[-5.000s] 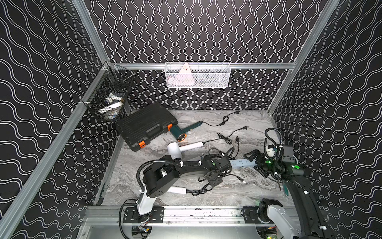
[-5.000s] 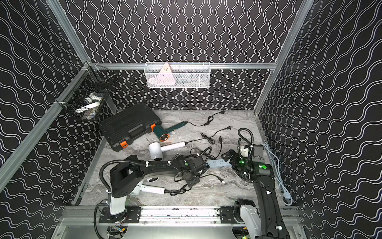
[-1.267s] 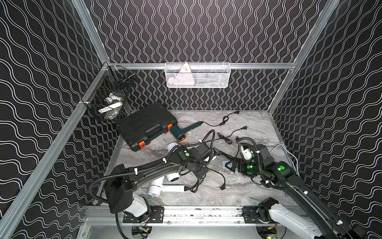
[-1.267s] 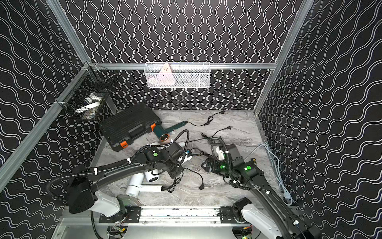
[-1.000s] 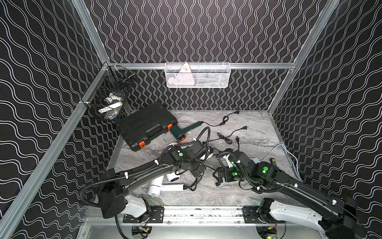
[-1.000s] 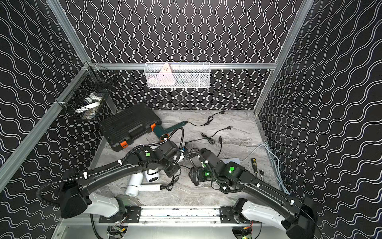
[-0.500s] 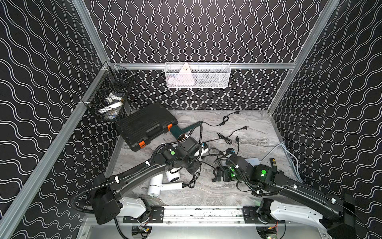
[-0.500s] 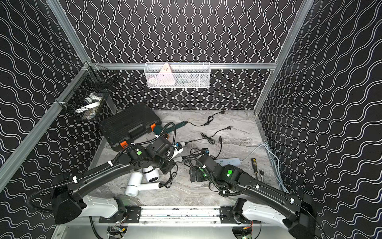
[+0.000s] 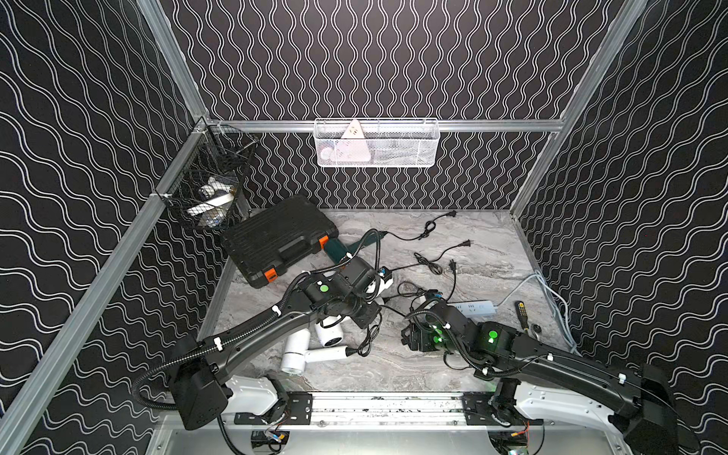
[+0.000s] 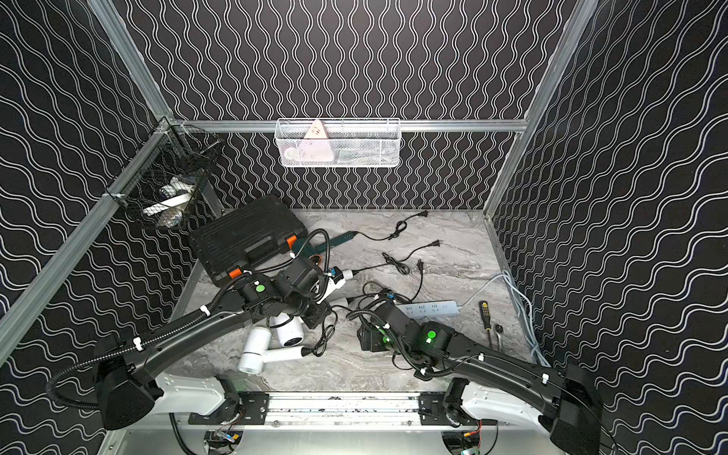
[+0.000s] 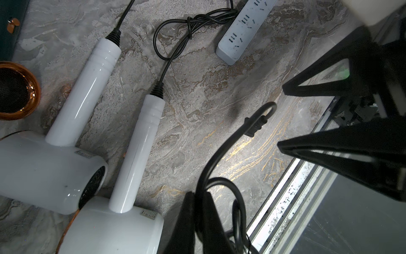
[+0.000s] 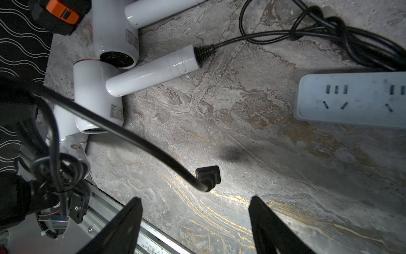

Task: Charge the blow dryers
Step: Pick up the plug from the center of the board.

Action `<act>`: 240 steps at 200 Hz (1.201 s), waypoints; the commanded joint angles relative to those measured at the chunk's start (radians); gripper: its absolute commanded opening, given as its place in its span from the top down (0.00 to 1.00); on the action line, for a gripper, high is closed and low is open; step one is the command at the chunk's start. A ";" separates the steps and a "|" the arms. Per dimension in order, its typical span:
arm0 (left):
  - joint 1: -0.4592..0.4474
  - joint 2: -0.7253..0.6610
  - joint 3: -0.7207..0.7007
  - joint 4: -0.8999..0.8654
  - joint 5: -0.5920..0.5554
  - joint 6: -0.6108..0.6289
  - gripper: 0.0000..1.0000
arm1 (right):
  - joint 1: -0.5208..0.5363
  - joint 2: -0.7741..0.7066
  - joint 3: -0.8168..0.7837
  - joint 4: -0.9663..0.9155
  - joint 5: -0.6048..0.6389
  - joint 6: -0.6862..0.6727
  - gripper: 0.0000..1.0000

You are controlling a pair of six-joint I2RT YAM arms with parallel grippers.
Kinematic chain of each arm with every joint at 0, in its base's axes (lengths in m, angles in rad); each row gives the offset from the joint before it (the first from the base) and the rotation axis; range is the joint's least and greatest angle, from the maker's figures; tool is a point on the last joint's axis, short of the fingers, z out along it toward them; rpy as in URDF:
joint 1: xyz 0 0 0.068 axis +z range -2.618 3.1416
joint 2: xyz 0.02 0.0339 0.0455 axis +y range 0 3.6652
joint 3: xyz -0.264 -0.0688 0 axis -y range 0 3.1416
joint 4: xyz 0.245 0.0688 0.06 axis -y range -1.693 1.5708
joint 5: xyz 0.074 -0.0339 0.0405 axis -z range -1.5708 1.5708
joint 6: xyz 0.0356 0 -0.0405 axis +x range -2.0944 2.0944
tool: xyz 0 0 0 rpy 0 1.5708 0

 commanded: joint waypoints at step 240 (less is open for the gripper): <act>0.006 -0.059 -0.025 -0.032 0.030 -0.013 1.00 | 0.023 0.025 -0.011 0.033 0.039 0.045 0.17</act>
